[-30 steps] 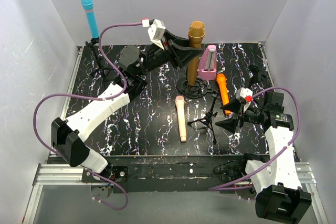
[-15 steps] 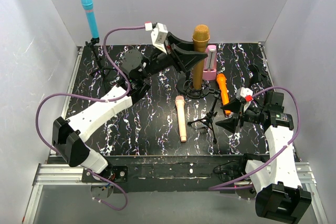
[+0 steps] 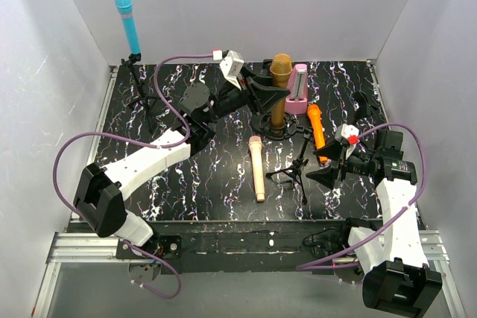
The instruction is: Attach the microphones to the stand
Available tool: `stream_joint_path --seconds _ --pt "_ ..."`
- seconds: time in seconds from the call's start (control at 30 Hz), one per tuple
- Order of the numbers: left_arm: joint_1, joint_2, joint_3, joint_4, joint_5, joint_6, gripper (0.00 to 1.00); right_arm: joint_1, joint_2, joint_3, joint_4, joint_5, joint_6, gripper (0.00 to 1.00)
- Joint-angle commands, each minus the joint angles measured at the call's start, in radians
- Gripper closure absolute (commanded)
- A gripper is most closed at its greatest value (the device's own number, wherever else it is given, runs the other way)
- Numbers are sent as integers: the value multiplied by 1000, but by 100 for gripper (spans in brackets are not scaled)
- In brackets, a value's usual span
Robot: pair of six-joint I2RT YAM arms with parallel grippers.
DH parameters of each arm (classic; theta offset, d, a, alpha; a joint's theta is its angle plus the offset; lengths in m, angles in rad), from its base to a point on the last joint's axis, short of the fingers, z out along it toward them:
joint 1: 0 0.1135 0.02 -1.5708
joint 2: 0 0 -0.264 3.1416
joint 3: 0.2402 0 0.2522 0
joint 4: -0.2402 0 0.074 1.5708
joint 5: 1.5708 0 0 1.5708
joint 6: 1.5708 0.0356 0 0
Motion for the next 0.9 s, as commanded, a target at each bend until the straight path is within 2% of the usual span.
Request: stream_joint_path --seconds 0.0,0.17,0.2,0.47,0.7,0.87 --pt "-3 -49 -24 47 24 -2 100 -4 -2 12 0 -32 -13 14" --pt "-3 -83 -98 49 47 -6 100 -5 -2 12 -1 -32 -14 14" --pt "-3 -90 -109 41 46 -3 98 -4 1 12 0 -32 -14 14" --pt "-3 -130 -133 -74 24 3 47 -5 7 12 -4 -30 -19 14" --pt "-3 -158 -101 -180 -14 35 25 -5 10 12 -4 -26 -20 14" --pt "-3 -239 -95 -339 -95 116 8 -7 7 12 -4 -22 -22 14"
